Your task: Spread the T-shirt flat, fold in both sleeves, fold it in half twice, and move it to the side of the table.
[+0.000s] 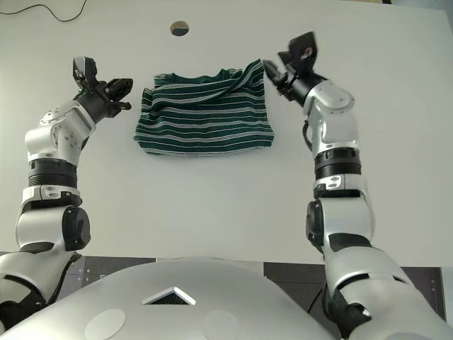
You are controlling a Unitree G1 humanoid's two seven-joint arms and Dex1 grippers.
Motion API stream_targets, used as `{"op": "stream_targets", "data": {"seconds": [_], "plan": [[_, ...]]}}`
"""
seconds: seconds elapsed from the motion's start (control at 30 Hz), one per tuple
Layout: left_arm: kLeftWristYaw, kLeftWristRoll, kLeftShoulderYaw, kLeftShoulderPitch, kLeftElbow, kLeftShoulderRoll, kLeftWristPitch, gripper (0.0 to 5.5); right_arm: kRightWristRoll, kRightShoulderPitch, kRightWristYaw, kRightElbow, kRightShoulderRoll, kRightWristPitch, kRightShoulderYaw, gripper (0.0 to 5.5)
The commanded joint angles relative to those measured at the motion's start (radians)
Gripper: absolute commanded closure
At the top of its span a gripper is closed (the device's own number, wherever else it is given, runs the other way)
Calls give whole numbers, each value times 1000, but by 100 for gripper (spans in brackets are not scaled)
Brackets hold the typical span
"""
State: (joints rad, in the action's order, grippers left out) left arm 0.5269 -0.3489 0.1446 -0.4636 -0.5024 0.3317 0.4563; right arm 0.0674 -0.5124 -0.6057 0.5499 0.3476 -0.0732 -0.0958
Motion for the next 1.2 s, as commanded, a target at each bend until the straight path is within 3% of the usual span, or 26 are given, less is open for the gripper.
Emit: {"op": "stream_targets", "data": {"seconds": [0.03,0.1,0.3,0.67,0.93,1.07,1.2], "plan": [[117,-26,-64,131,281,14,-21,502,-142,82,-59,-122,93,143,-114,395],[152,-13,-116,187,386,21,-21,540,-173,91,-67,-131,119,184,-127,443],[173,24,-249,293,612,28,-2,540,-264,54,-21,-30,132,262,-160,538],[123,177,-481,323,630,10,30,540,-340,-27,8,138,65,331,-220,538],[85,276,-529,289,451,-10,31,540,-404,-46,21,214,44,349,-273,538],[190,294,-606,335,503,91,105,540,-488,1,-48,162,126,310,-341,538],[260,301,-603,376,577,225,117,540,-478,141,-200,-102,267,213,-340,538]]}}
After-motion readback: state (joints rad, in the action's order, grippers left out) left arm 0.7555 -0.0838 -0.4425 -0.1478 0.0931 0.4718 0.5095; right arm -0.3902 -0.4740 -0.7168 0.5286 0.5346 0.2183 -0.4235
